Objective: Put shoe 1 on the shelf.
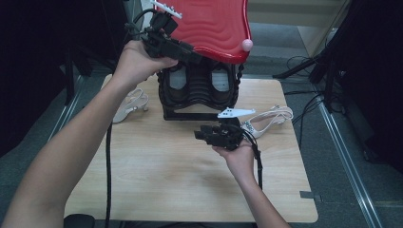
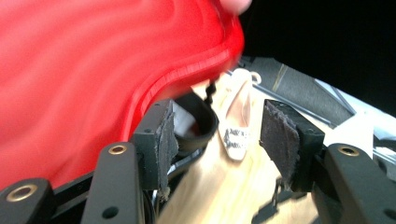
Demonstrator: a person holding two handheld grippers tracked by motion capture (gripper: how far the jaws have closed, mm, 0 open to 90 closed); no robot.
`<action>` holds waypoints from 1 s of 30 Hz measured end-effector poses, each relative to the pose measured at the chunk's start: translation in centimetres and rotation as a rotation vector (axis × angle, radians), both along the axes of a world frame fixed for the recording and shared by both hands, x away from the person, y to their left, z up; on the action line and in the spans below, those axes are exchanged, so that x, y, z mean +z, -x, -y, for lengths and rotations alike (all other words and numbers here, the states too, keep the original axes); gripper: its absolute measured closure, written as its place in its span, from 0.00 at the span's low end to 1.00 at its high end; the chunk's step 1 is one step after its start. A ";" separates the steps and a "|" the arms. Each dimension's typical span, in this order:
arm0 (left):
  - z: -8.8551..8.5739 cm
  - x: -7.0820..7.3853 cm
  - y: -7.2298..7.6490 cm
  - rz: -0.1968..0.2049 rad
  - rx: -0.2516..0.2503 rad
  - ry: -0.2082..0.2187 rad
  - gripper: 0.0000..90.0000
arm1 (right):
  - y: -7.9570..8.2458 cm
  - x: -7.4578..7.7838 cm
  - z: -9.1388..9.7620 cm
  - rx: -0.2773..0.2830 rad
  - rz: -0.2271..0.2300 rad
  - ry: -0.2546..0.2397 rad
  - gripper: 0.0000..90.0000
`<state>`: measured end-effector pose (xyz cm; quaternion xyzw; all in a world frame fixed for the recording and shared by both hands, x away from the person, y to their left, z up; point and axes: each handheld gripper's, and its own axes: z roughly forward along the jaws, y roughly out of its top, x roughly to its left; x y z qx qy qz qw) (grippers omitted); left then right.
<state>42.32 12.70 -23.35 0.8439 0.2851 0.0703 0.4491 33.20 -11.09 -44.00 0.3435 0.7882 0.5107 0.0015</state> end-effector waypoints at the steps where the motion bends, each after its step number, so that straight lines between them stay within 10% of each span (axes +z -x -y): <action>1: -0.2 -0.3 0.3 -0.002 -0.003 0.007 0.49 | 0.2 -0.1 0.4 -0.003 -0.002 -0.001 0.66; 15: -2.4 -4.1 4.2 0.013 -0.021 0.005 0.45 | 1.6 -2.1 3.9 -0.020 0.006 0.000 0.61; 30: -5.9 -13.0 6.8 -0.037 0.048 0.014 0.46 | 1.5 -3.7 5.8 -0.075 0.006 0.031 0.58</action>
